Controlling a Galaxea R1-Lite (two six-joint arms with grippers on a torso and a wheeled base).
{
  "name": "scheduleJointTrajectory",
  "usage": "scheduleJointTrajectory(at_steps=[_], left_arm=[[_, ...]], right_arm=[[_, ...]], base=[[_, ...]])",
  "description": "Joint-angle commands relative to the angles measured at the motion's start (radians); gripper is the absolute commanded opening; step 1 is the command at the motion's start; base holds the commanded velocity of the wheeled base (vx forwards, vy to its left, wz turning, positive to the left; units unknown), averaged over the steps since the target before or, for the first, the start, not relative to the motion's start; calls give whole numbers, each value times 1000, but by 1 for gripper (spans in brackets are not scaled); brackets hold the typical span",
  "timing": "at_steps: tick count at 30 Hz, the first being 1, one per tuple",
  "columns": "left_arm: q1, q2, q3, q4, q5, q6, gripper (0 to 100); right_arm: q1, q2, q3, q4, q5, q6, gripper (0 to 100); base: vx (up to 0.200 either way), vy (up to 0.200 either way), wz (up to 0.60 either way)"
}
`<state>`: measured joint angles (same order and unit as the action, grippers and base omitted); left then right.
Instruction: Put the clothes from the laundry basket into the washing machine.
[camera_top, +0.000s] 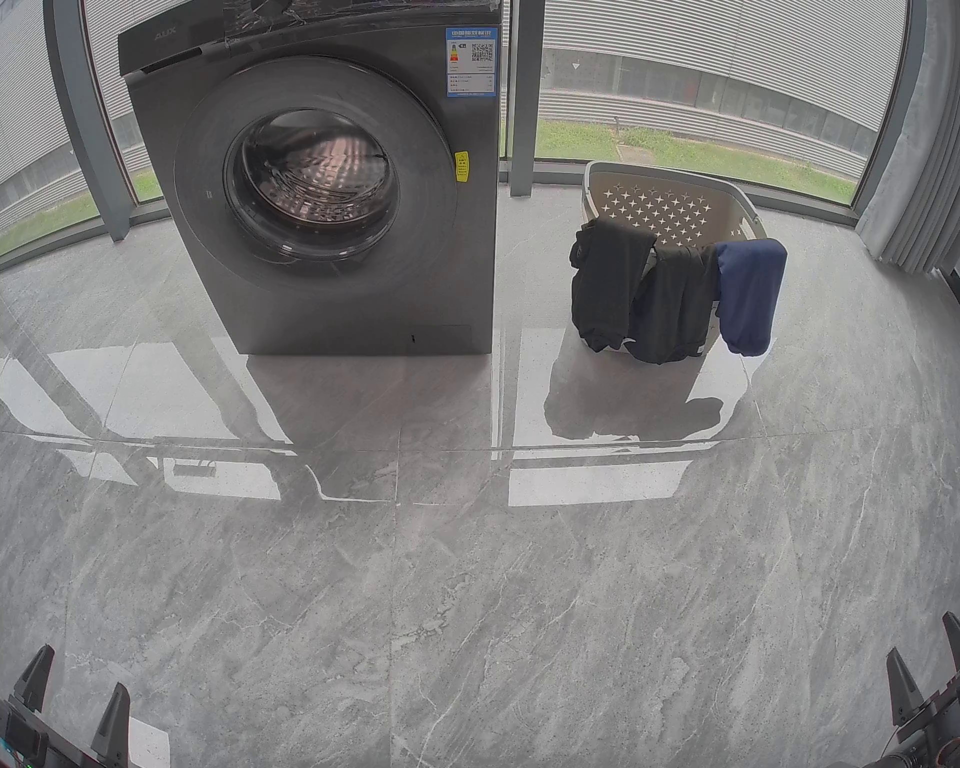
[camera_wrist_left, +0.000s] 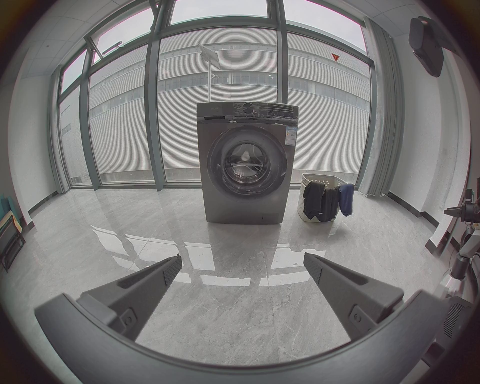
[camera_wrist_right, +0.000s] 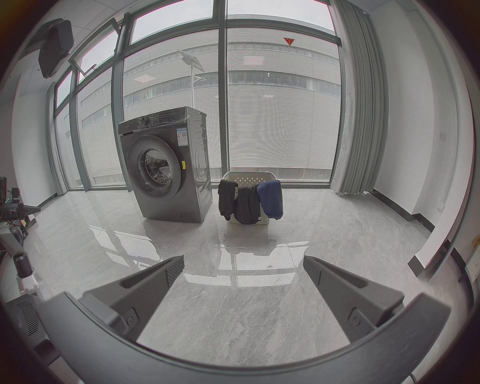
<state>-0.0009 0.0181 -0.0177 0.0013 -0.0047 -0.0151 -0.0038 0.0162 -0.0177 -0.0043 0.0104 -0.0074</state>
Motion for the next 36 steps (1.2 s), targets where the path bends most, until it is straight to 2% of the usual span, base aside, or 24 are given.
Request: scheduleJointTrajectory(at_steps=[1, 3, 11, 16, 19, 25, 28, 36], left_arm=[[-1, -13, 16, 0, 0, 0, 100], [1, -13, 16, 0, 0, -2, 100], [-1, -9, 15, 3, -1, 3, 100], [-1, -9, 15, 2, 5, -6, 100], [-1, -9, 15, 2, 6, -14, 100], [-1, -9, 15, 2, 6, -14, 100], [-1, -9, 15, 2, 6, -14, 100], [-1, -9, 15, 2, 6, -13, 100]], right_arm=[[1, -15, 18, 0, 0, 0, 100], [-1, -15, 18, 0, 0, 0, 100], [-1, -15, 18, 0, 0, 1, 100], [-1, -15, 18, 0, 0, 1, 100], [-1, -15, 18, 0, 3, -3, 100], [-1, -15, 18, 0, 6, 3, 100], [-1, -15, 18, 0, 6, 3, 100], [1, -15, 18, 0, 6, 3, 100]], base=[[0, 0, 0], [0, 0, 0], [200, 0, 0], [200, 0, 0], [0, 0, 0], [0, 0, -600], [0, 0, 0], [200, -200, 0]])
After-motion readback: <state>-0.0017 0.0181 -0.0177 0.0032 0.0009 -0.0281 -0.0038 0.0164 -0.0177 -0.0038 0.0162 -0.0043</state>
